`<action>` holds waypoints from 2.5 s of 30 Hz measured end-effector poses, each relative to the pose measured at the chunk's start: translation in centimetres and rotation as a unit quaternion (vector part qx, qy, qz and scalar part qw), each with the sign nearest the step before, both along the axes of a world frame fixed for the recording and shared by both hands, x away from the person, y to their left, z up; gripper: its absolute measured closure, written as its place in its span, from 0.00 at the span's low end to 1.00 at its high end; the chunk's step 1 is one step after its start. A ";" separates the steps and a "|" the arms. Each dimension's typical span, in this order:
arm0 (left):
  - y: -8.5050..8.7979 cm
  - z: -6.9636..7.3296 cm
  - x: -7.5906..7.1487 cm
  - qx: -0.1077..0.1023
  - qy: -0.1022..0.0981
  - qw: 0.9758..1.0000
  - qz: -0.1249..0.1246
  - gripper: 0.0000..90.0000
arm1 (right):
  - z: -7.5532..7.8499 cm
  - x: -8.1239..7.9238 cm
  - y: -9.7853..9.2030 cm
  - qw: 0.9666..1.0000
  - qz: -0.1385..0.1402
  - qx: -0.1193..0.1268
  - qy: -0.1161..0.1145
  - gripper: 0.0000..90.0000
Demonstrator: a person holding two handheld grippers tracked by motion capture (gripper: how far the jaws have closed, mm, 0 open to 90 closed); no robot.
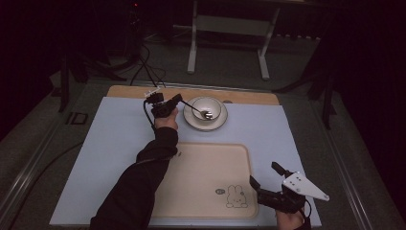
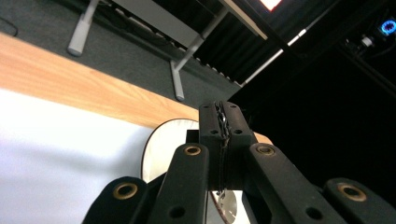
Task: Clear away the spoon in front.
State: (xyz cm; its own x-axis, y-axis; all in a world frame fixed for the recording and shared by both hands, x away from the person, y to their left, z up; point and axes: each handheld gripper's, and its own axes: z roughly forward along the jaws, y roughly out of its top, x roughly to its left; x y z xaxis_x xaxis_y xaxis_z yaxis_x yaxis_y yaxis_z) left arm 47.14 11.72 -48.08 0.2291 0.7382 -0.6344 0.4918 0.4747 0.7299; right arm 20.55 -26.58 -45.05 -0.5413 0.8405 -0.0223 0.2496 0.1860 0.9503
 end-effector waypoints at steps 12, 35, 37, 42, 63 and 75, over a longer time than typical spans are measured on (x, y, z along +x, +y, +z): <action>1.1 3.4 -0.9 0.029 -0.025 0.999 -0.015 1.00 | 0.0 -0.1 0.1 1.000 0.000 -0.001 -0.005 0.13; 5.5 10.7 -4.2 0.060 -0.068 0.993 -0.071 1.00 | 0.0 0.0 0.2 1.000 -0.004 -0.006 -0.007 0.13; 5.7 11.2 -4.6 0.071 -0.069 0.992 -0.083 1.00 | 0.0 0.0 0.2 1.000 -0.003 -0.006 -0.006 0.13; 6.5 12.0 -5.3 0.089 -0.074 0.986 -0.121 1.00 | 0.0 0.0 0.3 1.000 -0.002 -0.005 -0.005 0.13; 9.8 13.3 -8.1 0.105 -0.102 0.960 -0.240 1.00 | -0.1 0.1 0.4 1.000 0.000 0.003 0.001 0.13; 10.4 13.2 -9.2 0.132 -0.103 0.932 -0.322 1.00 | -0.2 0.1 0.5 1.000 0.003 0.001 0.001 0.13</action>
